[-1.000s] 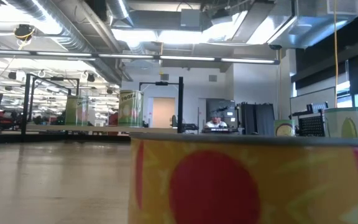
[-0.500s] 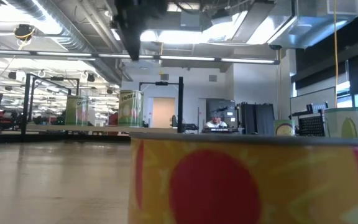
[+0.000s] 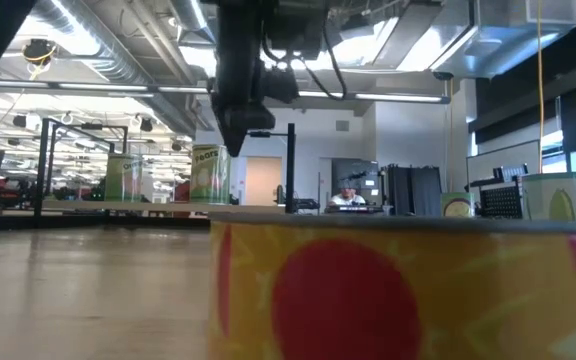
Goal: Pick and place cans onto a shelf
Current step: Put the canned pears can on the shelf
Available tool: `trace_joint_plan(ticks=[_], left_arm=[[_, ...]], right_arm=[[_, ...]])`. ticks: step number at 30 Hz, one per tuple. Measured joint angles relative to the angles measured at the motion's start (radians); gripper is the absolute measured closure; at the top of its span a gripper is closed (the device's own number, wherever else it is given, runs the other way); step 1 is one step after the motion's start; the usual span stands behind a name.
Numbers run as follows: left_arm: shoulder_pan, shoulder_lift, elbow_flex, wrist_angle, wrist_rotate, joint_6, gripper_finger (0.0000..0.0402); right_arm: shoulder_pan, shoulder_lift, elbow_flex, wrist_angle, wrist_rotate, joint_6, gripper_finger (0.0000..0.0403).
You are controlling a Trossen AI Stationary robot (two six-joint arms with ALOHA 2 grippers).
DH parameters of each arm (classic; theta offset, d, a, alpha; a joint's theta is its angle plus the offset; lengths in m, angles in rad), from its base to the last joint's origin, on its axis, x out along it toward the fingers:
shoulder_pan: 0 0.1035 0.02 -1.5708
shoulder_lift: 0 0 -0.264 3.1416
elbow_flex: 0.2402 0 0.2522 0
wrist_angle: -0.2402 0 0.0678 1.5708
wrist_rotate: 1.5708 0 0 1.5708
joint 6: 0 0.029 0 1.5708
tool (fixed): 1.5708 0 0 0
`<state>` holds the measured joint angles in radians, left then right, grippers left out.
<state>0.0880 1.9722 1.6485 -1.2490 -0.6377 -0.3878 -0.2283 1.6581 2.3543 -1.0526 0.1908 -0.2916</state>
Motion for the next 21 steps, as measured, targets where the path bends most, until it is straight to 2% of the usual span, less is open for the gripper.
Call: trace_joint_plan(ticks=[7, 21], left_arm=[[0.064, 0.0, 0.0, -0.005, -0.009, 0.005, 0.0401], [0.145, -0.001, 0.0, -0.165, -0.008, 0.042, 0.0401]], right_arm=[[0.0, 0.0, 0.0, -0.025, 0.0, 0.0, 0.0396], [0.0, 0.001, 0.0, -0.025, 0.0, -0.004, 0.0396]])
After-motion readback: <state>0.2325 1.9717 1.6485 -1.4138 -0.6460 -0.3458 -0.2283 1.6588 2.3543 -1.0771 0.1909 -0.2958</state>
